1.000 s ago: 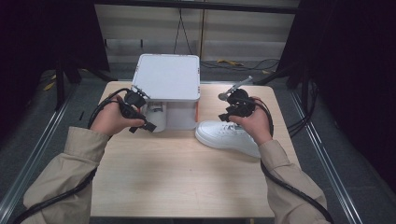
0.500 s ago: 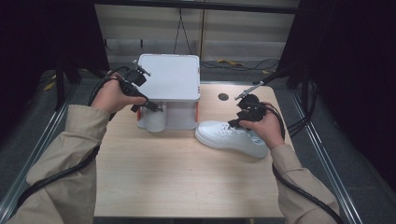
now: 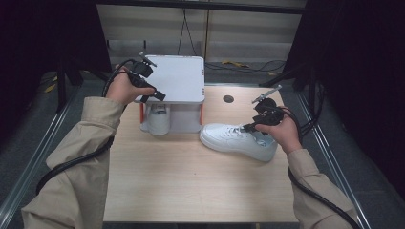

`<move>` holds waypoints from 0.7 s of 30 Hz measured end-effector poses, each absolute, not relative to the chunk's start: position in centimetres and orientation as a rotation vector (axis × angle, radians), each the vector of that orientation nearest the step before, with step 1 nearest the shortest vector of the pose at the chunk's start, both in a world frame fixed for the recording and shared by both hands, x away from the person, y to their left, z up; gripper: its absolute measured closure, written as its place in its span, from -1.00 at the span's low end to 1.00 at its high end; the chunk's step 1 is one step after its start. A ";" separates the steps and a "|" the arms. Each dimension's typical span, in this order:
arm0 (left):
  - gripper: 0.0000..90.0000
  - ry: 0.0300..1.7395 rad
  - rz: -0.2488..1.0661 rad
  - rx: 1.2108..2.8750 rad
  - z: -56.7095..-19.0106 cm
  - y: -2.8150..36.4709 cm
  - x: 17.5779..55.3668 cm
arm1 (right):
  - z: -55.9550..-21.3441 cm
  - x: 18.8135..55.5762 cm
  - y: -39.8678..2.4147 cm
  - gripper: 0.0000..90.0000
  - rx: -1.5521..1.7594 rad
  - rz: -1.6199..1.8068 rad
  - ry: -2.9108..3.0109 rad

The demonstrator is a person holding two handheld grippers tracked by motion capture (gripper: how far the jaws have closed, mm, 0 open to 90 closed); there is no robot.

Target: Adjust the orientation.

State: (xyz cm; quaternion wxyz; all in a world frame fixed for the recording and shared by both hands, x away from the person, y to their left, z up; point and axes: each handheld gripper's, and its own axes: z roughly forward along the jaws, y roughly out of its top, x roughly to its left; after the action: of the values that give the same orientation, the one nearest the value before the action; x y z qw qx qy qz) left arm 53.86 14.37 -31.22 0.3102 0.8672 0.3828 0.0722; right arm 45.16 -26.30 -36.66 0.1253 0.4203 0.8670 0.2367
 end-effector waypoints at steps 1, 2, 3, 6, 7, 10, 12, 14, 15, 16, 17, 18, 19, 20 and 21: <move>-0.06 1.011 0.191 2.290 -31.2 14.4 53.9 | -36.7 45.1 -26.5 -0.10 1.230 0.685 2.526; -0.04 1.021 0.207 2.284 -31.4 14.4 54.0 | -36.8 45.1 -26.7 -0.10 1.228 0.683 2.523; -0.04 1.033 0.217 2.283 -31.5 14.5 54.1 | -36.8 45.1 -26.7 -0.10 1.228 0.683 2.523; 0.07 1.068 0.206 2.266 -31.9 14.7 54.3 | -36.9 45.0 -27.1 -0.12 1.217 0.669 2.525; 0.08 1.072 0.224 2.269 -32.1 14.7 54.3 | -36.9 44.9 -27.2 -0.14 1.218 0.666 2.523; 0.14 1.085 0.234 2.254 -32.3 14.9 54.5 | -36.9 44.9 -27.5 -0.14 1.214 0.652 2.526; 0.17 1.092 0.238 2.246 -32.4 14.9 54.5 | -37.0 44.8 -27.6 -0.14 1.219 0.645 2.526; 0.22 1.092 0.235 2.236 -32.5 14.9 54.6 | -37.1 44.8 -28.0 -0.11 1.231 0.628 2.533; 0.27 1.092 0.235 2.236 -32.5 14.9 54.6 | -37.2 44.8 -28.2 -0.10 1.230 0.618 2.534; 0.27 1.092 0.220 2.230 -32.6 14.9 54.5 | -37.2 44.8 -28.2 -0.10 1.230 0.618 2.534; 0.34 1.097 0.212 2.225 -32.6 15.0 54.5 | -37.2 44.9 -28.4 -0.10 1.237 0.611 2.536; 0.36 1.100 0.204 2.221 -32.6 14.9 54.5 | -37.3 44.9 -28.5 -0.10 1.245 0.609 2.533; 0.42 1.098 0.197 2.219 -32.6 14.9 54.4 | -37.3 44.9 -28.8 -0.10 1.249 0.608 2.529; 0.47 1.101 0.193 2.216 -32.6 14.9 54.4 | -37.3 45.0 -28.9 -0.10 1.254 0.604 2.528; 0.53 1.107 0.184 2.211 -32.6 14.8 54.3 | -37.4 45.0 -29.0 -0.09 1.256 0.602 2.526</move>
State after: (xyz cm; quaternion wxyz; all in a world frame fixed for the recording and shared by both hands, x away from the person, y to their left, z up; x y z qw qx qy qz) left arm 54.31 14.76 -32.57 0.3249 0.8434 0.4221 0.0703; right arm 45.01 -29.03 -37.36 0.1284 0.4318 0.8684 0.2070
